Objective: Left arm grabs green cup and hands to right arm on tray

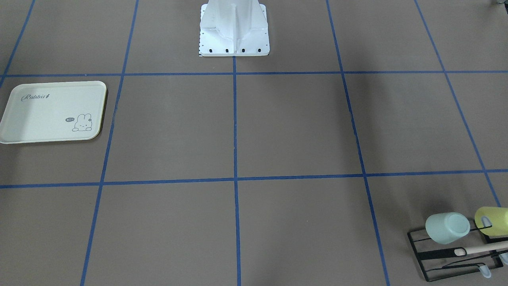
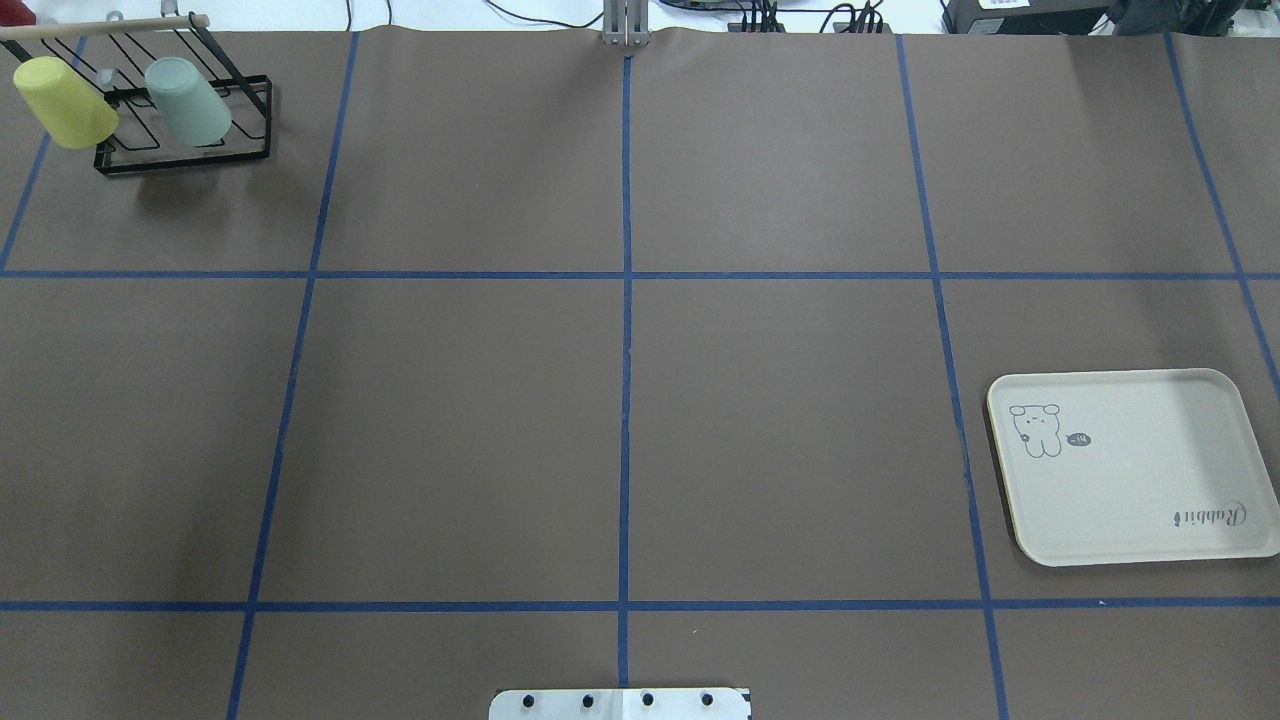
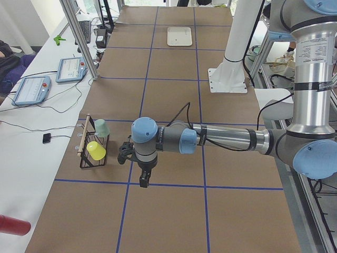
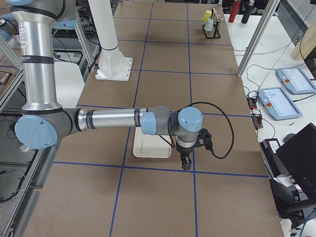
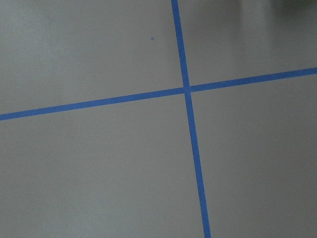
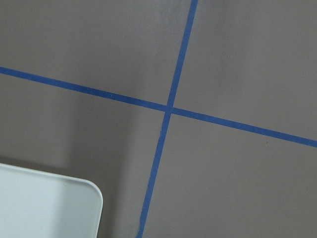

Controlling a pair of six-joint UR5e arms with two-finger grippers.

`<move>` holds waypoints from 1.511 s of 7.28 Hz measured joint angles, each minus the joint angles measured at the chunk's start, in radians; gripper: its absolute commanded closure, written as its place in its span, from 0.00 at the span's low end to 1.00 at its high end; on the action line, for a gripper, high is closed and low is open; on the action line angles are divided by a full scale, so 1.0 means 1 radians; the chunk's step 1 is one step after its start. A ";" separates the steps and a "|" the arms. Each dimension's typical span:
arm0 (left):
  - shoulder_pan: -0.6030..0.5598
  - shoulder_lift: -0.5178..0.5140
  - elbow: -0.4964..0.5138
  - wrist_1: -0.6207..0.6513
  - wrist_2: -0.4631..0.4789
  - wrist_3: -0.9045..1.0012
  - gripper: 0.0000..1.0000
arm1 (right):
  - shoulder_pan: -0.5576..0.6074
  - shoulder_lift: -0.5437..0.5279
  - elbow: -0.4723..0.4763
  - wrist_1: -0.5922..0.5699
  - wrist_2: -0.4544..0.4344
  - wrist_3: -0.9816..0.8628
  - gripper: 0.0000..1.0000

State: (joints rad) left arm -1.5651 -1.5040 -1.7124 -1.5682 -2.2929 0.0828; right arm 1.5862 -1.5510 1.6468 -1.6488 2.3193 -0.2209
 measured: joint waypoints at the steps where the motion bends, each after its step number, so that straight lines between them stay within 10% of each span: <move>1: 0.000 0.002 0.000 0.001 -0.002 0.000 0.00 | 0.000 0.000 0.000 0.000 0.000 0.000 0.00; 11: 0.045 -0.193 -0.209 0.299 -0.020 -0.018 0.00 | -0.020 0.003 0.000 0.000 0.002 0.003 0.00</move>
State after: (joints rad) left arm -1.5202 -1.6967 -1.9211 -1.2695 -2.3130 0.0648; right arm 1.5666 -1.5479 1.6468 -1.6490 2.3209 -0.2180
